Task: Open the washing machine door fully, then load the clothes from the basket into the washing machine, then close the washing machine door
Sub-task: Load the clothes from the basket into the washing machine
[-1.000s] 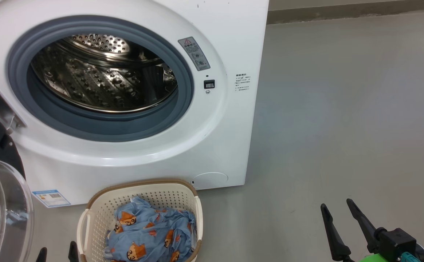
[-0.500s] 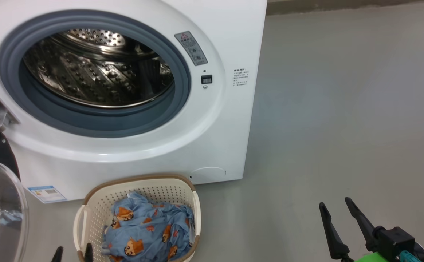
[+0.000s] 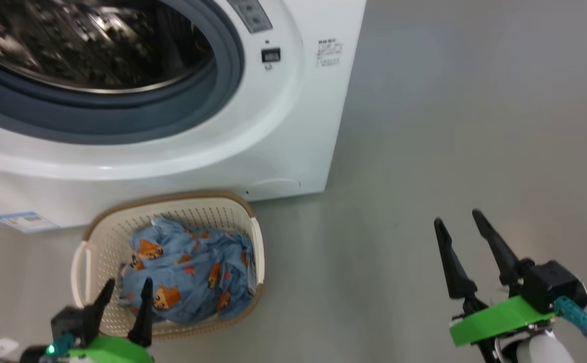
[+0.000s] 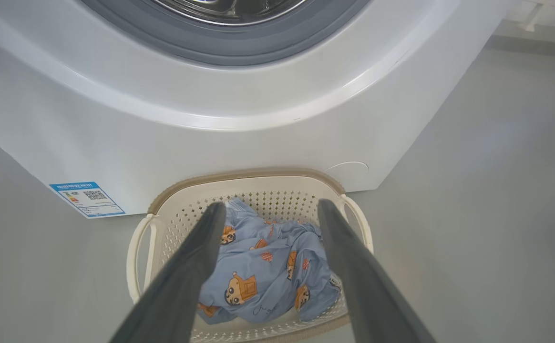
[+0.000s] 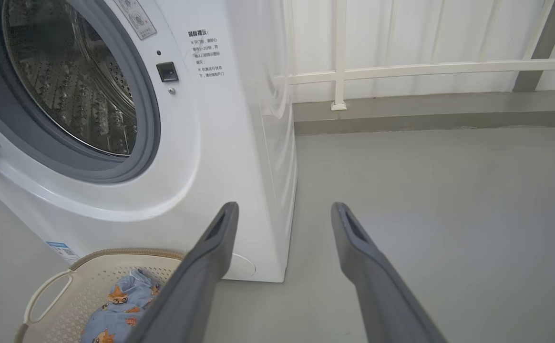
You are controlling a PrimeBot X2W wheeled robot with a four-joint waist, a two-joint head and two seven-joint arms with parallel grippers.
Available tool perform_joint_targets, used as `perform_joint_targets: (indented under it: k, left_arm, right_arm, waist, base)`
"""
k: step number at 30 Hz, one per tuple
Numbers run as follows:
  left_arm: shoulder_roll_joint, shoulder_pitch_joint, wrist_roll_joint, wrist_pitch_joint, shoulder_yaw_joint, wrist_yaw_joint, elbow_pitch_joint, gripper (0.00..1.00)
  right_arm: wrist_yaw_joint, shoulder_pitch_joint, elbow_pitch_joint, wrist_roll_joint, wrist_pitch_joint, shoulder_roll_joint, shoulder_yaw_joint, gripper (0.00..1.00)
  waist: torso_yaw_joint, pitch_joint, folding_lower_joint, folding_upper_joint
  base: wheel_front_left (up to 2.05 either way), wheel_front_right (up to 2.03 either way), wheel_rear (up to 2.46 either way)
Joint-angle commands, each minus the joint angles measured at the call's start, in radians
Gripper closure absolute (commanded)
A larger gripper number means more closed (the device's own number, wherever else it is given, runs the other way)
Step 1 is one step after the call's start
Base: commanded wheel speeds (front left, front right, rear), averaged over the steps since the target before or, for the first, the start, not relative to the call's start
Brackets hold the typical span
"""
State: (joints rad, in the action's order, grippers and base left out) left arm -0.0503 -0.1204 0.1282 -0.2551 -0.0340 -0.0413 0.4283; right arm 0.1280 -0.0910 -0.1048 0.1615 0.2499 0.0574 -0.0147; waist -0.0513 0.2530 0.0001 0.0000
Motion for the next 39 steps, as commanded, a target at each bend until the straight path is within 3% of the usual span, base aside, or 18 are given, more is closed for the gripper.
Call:
perform_joint_targets:
  k: [1, 17, 26, 39]
  left_arm:
    - [-0.033, -0.070, -0.011, -0.007, -0.023, -0.009, 0.029, 0.00]
    - [-0.151, -0.435, -0.030, 0.073, 0.002, -0.022, 0.459, 0.00]
    - [-0.206, -0.610, 0.001, 0.111, 0.002, -0.053, 0.670, 0.00]
    - [-0.254, -0.762, 0.029, 0.161, 0.056, -0.087, 0.804, 0.00]
  right_arm:
    - [0.003, -0.044, 0.032, 0.003, 0.012, -0.002, -0.027, 0.00]
    - [0.003, -0.173, 0.071, 0.034, 0.012, -0.007, -0.042, 0.00]
    - [0.003, -0.199, 0.112, 0.025, 0.012, -0.007, -0.048, 0.00]
    - [0.003, -0.199, 0.147, 0.004, 0.012, -0.007, -0.056, 0.00]
  waist:
    - [-0.052, 0.141, -0.0001, 0.0000]
    - [-0.120, 0.384, -0.0001, 0.0000]
    - [-0.147, 0.493, -0.0001, 0.0000]
    - [-0.175, 0.589, -0.0001, 0.0000]
  base:
    - [0.00, 0.00, 0.00]
    - [0.00, 0.00, 0.00]
    - [0.00, 0.00, 0.00]
    - [0.00, 0.00, 0.00]
